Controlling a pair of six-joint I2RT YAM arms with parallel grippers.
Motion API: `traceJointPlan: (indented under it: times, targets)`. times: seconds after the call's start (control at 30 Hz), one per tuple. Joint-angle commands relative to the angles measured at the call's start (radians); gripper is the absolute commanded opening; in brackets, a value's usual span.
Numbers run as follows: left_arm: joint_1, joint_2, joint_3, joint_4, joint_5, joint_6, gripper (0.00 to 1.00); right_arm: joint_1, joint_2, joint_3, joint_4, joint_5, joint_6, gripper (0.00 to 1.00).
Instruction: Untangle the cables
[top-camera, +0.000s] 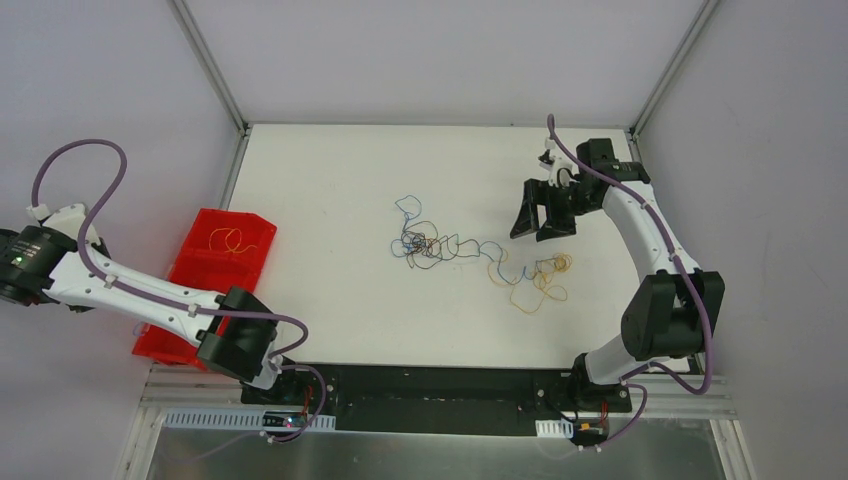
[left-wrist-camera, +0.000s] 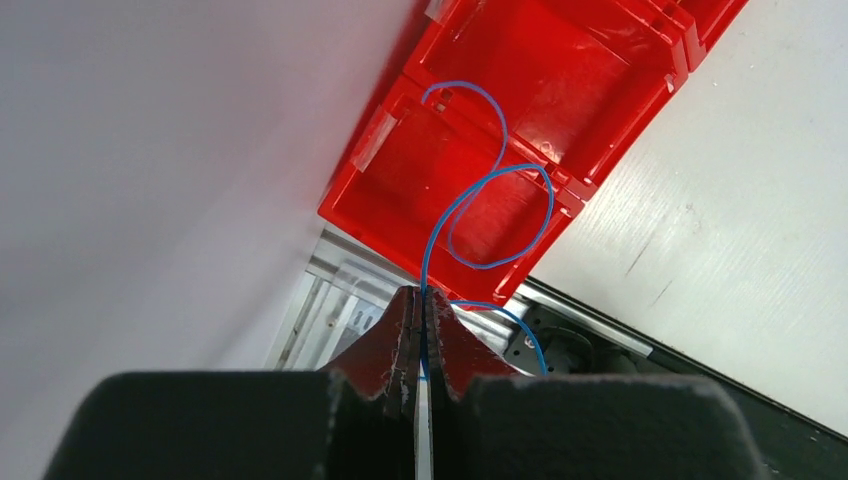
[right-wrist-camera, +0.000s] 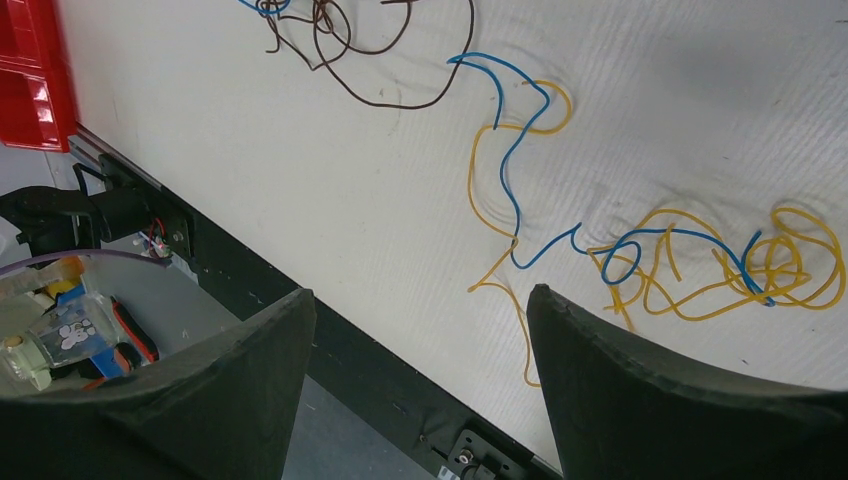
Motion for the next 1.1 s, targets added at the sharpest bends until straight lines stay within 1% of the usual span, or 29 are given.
traceJointPlan:
  times: [0.0,0.1,0.23,0.33,0.77,0.87,0.97,1.07]
  targets:
    - [0.004,-0.061,0.016,0.027,0.013,0.033,0.00,0.005,-0.022,-0.012,-0.002,-0.009,-0.002,0.81]
    - [0.005,-0.060,0.098,0.002,0.038,0.010,0.00,0.006,-0.023,-0.008,-0.003,-0.007,-0.001,0.81]
    - [0.005,-0.014,0.234,-0.049,0.047,-0.013,0.00,0.006,-0.024,-0.001,-0.009,-0.003,-0.004,0.81]
    - [0.004,-0.003,0.244,-0.060,0.033,-0.007,0.00,0.006,-0.024,-0.004,-0.011,-0.003,-0.009,0.81]
    - [0.005,-0.057,0.060,-0.002,-0.002,0.017,0.00,0.006,-0.021,-0.024,-0.009,0.004,-0.015,0.81]
    - [0.001,-0.092,-0.026,0.022,0.010,0.040,0.00,0.006,-0.019,-0.032,-0.005,0.002,-0.015,0.81]
    - [-0.026,-0.123,-0.138,0.082,-0.033,0.047,0.00,0.006,-0.013,-0.028,-0.005,-0.002,-0.011,0.81]
    - [-0.055,-0.118,-0.212,0.129,-0.069,0.023,0.00,0.006,-0.008,-0.018,-0.006,-0.001,-0.010,0.81]
